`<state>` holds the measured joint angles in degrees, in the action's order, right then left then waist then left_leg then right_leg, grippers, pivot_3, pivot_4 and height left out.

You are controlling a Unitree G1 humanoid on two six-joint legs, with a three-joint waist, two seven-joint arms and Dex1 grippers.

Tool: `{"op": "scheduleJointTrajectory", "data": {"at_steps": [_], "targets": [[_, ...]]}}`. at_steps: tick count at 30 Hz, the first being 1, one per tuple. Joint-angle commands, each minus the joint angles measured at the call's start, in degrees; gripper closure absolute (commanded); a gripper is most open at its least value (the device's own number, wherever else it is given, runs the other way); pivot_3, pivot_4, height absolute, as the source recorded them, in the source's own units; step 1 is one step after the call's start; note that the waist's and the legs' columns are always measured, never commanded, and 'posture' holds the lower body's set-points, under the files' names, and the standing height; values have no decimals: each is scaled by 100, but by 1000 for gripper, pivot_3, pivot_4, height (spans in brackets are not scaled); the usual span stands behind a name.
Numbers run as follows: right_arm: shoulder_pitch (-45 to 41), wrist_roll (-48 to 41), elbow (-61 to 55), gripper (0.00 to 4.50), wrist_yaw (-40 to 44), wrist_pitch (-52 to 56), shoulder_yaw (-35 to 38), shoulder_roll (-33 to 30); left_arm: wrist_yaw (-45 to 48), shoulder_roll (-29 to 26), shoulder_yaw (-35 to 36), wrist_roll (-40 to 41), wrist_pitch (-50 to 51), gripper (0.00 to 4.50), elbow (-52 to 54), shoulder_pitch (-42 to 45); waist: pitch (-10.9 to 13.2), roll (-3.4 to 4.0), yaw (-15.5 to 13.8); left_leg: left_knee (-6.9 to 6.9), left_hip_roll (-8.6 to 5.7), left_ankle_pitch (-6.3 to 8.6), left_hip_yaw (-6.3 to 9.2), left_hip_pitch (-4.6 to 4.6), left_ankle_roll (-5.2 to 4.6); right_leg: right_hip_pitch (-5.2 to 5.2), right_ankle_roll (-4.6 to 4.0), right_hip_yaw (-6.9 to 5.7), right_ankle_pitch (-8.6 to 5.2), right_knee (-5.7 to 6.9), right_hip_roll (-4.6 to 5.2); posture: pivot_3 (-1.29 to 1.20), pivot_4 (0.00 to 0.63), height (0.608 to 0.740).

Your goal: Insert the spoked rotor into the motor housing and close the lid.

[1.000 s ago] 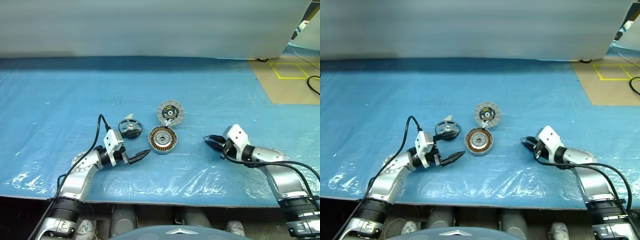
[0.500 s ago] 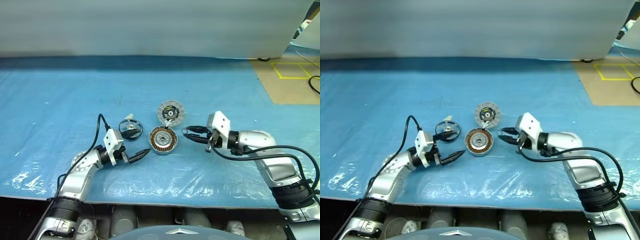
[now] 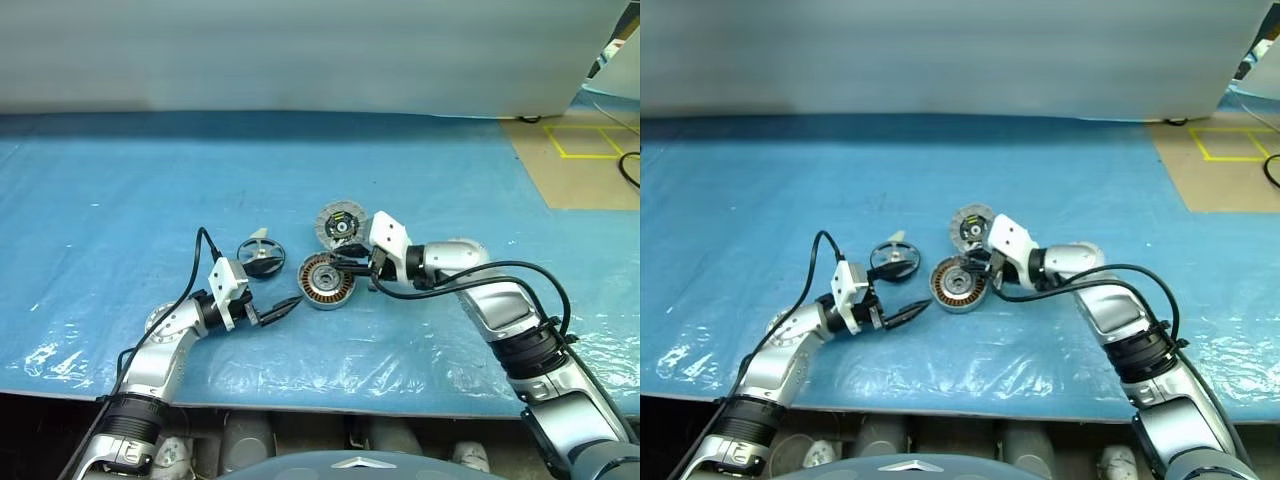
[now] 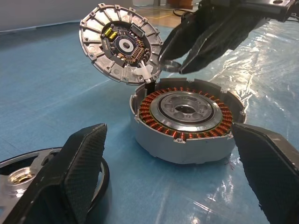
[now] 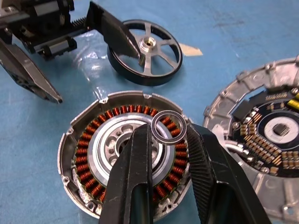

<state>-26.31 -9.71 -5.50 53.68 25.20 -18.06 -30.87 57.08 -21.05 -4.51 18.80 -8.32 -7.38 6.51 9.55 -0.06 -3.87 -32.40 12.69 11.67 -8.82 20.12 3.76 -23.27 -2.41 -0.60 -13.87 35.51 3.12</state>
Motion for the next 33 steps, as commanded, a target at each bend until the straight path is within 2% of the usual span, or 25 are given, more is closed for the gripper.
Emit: {"op": "scheduleJointTrajectory", "data": {"at_steps": [1, 13, 33], "targets": [[1, 6, -95, 3844, 69, -72, -46, 71, -37, -14, 26, -5, -82, 0, 198, -60, 0, 0, 1, -1, 0, 0, 0, 0, 0, 0, 0, 0, 0, 1, 0, 0, 150, 740], [207, 110, -123, 3844, 123, -63, -239, 141, -35, -15, 37, 24, -99, 0, 199, -30, 0, 0, 1, -12, 2, 0, 0, -3, 0, 1, -2, 2, -1, 7, 0, 0, 150, 740], [182, 42, 20, 3844, 54, 84, -87, 294, -10, -19, 27, 67, -50, 0, 327, -50, 0, 0, 2, -13, 2, 0, 0, -3, 0, 1, -2, 2, -1, 9, 0, 0, 150, 740]]}}
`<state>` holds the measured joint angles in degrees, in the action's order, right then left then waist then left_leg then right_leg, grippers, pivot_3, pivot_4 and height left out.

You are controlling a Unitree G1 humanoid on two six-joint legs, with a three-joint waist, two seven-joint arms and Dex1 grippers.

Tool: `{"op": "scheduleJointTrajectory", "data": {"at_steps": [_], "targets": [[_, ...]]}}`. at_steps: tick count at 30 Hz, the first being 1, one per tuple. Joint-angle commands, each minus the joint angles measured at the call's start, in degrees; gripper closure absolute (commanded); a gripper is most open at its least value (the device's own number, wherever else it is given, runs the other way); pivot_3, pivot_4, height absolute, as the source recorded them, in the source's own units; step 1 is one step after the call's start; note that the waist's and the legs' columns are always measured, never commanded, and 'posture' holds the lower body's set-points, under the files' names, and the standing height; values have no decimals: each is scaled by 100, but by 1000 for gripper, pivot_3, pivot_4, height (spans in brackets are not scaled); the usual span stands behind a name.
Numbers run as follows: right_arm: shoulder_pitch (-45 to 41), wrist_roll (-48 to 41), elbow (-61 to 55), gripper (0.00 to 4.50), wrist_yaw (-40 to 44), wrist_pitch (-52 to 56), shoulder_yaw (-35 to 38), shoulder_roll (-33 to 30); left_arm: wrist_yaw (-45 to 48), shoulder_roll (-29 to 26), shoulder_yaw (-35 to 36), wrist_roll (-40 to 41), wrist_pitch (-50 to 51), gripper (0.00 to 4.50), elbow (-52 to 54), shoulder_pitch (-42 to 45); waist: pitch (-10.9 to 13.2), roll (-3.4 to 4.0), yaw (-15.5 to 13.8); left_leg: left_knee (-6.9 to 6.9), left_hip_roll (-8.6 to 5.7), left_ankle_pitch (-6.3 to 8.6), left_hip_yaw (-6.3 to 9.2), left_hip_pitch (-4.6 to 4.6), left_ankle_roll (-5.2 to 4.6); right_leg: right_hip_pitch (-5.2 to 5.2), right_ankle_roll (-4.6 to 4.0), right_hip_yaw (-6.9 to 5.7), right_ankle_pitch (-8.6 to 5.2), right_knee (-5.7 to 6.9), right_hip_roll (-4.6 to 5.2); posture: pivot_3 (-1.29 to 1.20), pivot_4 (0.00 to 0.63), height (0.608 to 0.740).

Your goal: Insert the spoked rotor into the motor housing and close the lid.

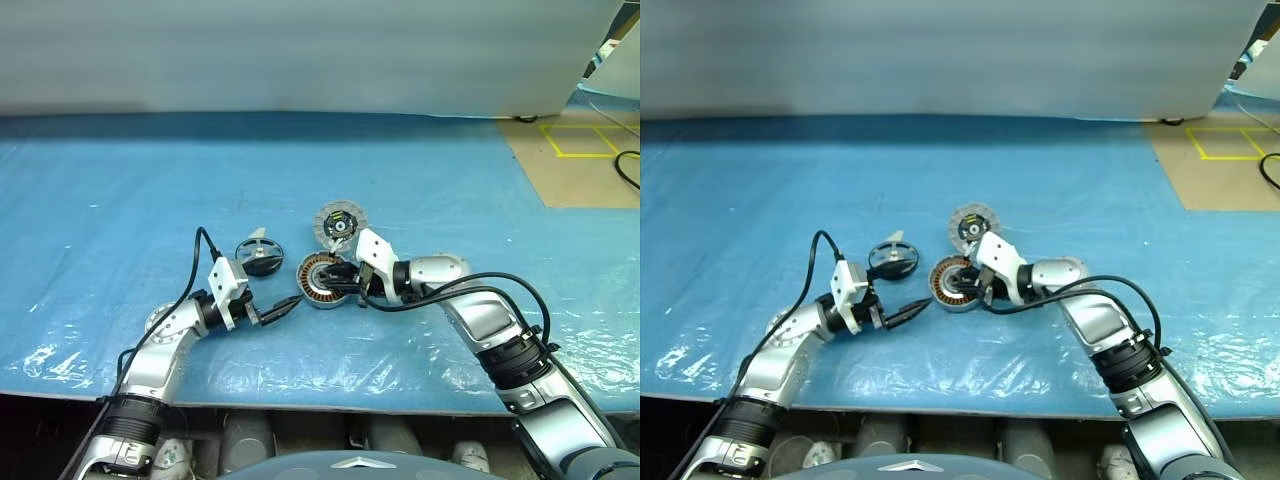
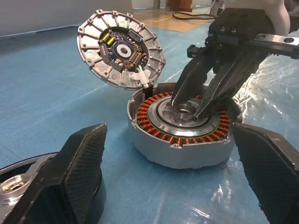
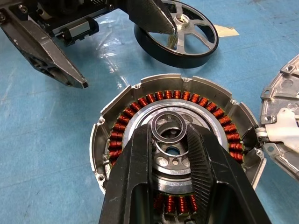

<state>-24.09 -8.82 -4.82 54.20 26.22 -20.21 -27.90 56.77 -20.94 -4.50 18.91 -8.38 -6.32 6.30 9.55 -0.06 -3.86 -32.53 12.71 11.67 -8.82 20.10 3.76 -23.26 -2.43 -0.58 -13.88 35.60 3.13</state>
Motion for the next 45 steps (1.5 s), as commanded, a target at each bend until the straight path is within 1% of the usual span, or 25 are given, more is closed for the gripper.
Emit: {"op": "scheduleJointTrajectory", "data": {"at_steps": [1, 14, 34, 45], "targets": [[-31, -45, -47, 3844, 0, -23, 126, -3, 17, -30, 26, 55, -38, 0, 229, -34, 0, 0, 1, 0, 0, 0, 0, 0, 0, 0, 0, 0, 0, 0, 0, 0, 150, 740], [-118, -98, -95, 3844, -101, -1, 305, 34, 30, -6, -4, 43, -25, 0, 193, -11, 0, 0, 1, 0, 0, 0, 0, 0, 0, 0, 0, 0, 0, 0, 0, 0, 150, 740], [-30, 79, -83, 3844, 56, -79, 115, -94, 67, -20, 15, 11, -102, 0, 53, 6, 0, 0, 0, -1, 0, 0, 0, 0, 0, 0, 0, 0, 0, 2, 0, 0, 150, 740], [-43, 142, -28, 3844, -15, -138, 113, 7, 81, -32, 11, 2, -79, 0, 35, 35, 0, 0, 1, -3, 0, 0, 0, 0, 0, 0, 0, 0, 0, 4, 0, 0, 150, 740]]}}
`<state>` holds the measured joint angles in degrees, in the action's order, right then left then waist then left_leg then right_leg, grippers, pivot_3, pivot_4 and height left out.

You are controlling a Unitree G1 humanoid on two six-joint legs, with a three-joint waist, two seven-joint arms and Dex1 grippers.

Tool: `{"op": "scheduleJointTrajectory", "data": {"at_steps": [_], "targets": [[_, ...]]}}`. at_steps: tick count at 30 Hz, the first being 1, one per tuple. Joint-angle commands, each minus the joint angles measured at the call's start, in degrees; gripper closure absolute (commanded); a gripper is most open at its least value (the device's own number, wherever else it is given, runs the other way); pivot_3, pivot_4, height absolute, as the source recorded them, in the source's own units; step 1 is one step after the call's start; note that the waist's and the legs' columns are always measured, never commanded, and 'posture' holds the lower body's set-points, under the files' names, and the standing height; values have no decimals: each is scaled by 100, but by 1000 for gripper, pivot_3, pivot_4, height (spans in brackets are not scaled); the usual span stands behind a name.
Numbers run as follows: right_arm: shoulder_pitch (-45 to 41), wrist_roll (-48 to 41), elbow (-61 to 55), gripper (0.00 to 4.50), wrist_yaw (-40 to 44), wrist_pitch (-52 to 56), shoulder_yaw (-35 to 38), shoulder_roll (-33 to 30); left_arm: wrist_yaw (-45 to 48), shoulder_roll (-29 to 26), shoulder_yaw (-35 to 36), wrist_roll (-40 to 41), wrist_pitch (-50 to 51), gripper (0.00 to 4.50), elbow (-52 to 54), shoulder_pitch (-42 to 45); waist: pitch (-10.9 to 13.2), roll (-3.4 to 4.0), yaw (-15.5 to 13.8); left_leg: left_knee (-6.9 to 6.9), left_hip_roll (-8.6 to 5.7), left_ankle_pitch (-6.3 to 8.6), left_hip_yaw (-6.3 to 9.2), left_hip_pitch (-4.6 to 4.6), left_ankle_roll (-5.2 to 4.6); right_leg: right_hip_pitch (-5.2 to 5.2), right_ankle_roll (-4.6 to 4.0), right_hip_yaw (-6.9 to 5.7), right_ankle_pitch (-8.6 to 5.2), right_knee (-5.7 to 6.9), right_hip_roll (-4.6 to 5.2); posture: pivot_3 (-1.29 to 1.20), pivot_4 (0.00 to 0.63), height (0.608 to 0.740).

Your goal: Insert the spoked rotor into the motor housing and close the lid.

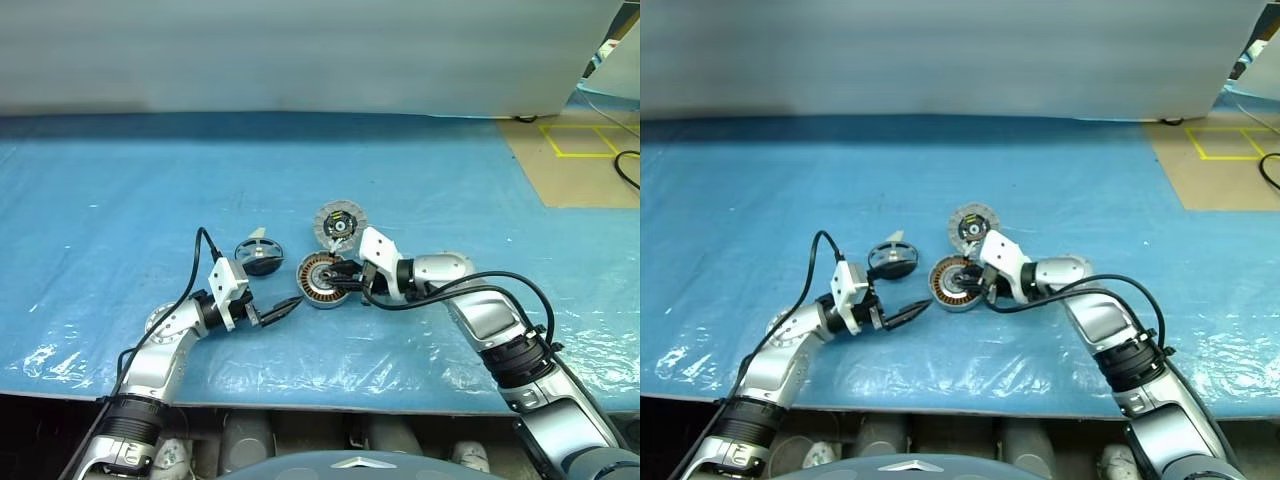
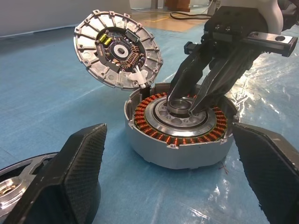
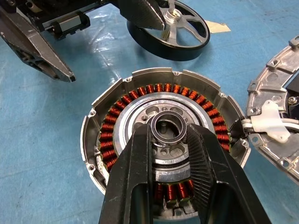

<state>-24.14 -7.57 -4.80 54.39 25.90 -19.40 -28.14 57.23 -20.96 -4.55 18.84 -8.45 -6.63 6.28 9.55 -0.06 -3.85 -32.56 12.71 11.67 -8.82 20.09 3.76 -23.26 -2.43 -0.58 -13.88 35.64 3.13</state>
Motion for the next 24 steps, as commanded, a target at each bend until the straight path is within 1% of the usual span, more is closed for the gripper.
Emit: {"op": "scheduleJointTrajectory", "data": {"at_steps": [1, 24], "targets": [[-41, 21, -23, 3844, -38, -111, 34, 35, 36, -31, 16, 8, -70, 0, 65, 39, 0, 0, 0, 0, 0, 0, 0, 0, 0, 0, 0, 0, 0, 0, 0, 0, 150, 740], [16, 56, -13, 3844, 86, -207, -36, -21, -5, -36, 9, -23, -36, 0, 73, 71, 0, 0, -1, -3, 0, 0, 0, 0, 0, 0, 0, 0, 0, 2, 0, 0, 150, 740]]}}
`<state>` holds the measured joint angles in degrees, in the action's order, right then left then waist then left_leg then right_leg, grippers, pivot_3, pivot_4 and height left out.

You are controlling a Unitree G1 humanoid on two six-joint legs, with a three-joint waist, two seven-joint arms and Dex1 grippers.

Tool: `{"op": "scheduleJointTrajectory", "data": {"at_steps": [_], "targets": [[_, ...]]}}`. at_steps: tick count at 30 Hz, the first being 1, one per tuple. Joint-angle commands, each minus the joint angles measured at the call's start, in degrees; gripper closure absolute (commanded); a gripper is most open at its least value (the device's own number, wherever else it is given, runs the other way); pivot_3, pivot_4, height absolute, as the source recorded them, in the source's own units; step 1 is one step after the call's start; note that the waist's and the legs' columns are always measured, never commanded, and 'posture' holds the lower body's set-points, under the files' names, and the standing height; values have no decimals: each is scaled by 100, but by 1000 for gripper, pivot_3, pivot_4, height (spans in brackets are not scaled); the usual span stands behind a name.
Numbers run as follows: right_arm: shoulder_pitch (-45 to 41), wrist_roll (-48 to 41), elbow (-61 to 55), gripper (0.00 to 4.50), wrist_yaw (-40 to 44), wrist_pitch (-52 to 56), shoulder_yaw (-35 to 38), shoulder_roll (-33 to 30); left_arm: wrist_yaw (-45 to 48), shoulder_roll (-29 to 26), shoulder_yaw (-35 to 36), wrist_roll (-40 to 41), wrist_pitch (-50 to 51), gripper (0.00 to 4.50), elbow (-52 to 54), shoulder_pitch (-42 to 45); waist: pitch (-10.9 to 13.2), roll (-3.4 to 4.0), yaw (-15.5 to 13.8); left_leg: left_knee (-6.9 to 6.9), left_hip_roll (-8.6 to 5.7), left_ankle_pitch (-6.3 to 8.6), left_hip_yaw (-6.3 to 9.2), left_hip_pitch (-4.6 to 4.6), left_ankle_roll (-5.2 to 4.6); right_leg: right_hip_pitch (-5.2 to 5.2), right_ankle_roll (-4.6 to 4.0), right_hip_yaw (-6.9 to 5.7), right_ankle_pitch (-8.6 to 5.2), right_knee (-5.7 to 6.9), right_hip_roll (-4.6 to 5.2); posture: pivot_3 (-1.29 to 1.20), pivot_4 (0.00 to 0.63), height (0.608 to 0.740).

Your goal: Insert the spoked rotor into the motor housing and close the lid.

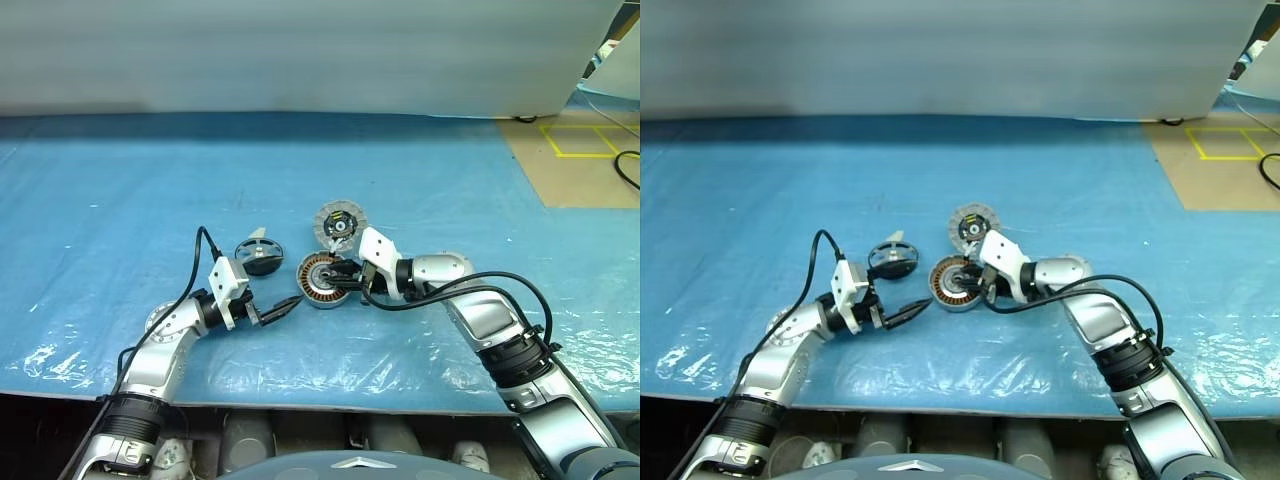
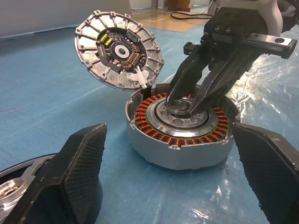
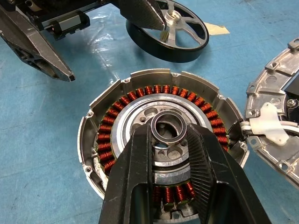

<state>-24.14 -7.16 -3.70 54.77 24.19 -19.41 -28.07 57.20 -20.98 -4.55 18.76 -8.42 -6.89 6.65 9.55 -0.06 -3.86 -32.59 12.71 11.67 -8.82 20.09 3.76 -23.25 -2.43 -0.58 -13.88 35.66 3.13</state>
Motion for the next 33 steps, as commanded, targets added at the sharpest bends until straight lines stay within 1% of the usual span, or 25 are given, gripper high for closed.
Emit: {"op": "scheduleJointTrajectory", "data": {"at_steps": [1, 33], "targets": [[22, 14, -127, 3844, 58, -35, -40, -30, -3, -34, 9, -14, -36, 0, 102, 34, 0, 0, 0, 0, 0, 0, 0, 0, 0, 0, 0, 0, 0, 0, 0, 0, 150, 740], [49, 30, -87, 3844, 142, -68, -82, -49, -25, -42, -7, -25, 28, 0, 158, 56, 0, 0, 1, 1, 0, 0, 0, 0, 0, 0, 0, 0, 0, -1, 0, 0, 150, 740]]}}
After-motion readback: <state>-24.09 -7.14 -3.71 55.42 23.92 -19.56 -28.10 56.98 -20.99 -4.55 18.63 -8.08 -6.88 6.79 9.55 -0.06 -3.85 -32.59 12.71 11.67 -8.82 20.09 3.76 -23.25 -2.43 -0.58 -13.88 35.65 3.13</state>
